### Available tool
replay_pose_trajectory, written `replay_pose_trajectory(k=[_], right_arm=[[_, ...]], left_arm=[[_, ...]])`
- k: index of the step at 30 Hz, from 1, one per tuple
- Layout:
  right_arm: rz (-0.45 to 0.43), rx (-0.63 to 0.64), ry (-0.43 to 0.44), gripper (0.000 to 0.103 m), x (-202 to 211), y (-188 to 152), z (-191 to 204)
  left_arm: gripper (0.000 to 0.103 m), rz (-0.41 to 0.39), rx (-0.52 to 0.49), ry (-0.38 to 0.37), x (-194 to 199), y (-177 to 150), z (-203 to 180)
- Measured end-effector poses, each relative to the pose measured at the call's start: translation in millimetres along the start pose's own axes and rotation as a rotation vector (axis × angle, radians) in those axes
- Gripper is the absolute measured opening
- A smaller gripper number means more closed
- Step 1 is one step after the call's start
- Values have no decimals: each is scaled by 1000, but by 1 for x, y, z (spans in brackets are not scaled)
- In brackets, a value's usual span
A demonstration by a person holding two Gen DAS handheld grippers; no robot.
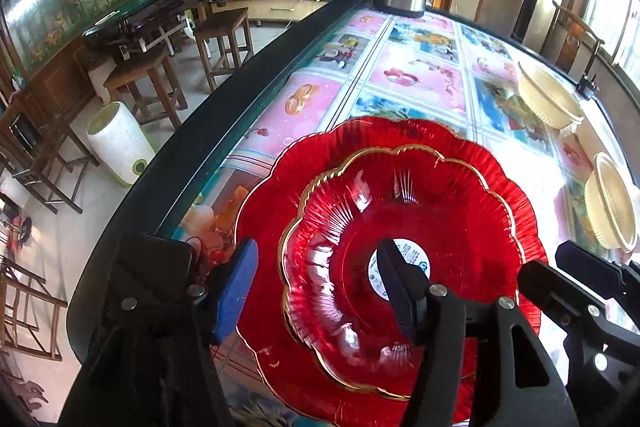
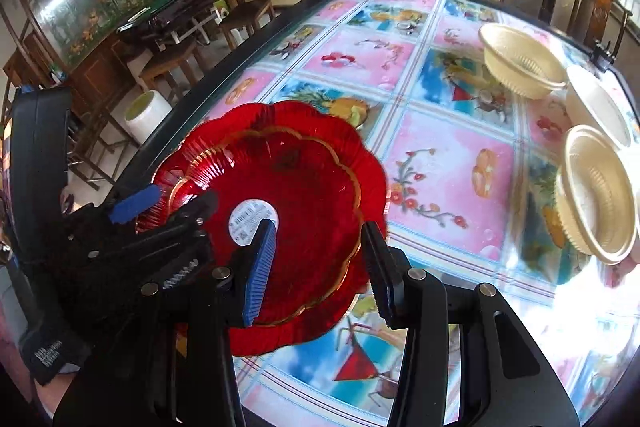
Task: Organize plates and bowls
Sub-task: 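Carry the small red plate onto the large red plate and release, then move the left gripper to the rim of the large beige ribbed bowl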
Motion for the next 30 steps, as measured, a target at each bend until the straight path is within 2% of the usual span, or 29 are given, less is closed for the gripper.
replay_pose_trajectory(k=[3,4,10,30], right_arm=[[-9,-27,19,45,4,-2,-5],[-9,-35,19,45,4,-3,-8],[-12,-63,30,45,5,-8,-21],[-78,-287,-13,45,38,-36,-129]], left_arm=[[75,-41,-18,7,10,5,-7],[76,-54,-26,8,13,6,-10],[76,-93,-69,15,22,11,-31],[76,-102,-166,-138,32,12,-147]])
Point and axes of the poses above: each gripper's, at about its wrist camera, not at the fingertips, and x roughly against the way its jaws point, z to its left, y to its top, the point moved 8 cm from there along -x, roughly the way its jaws point, and after that the axes turned 1 degree about x, right-handed, at the moved point
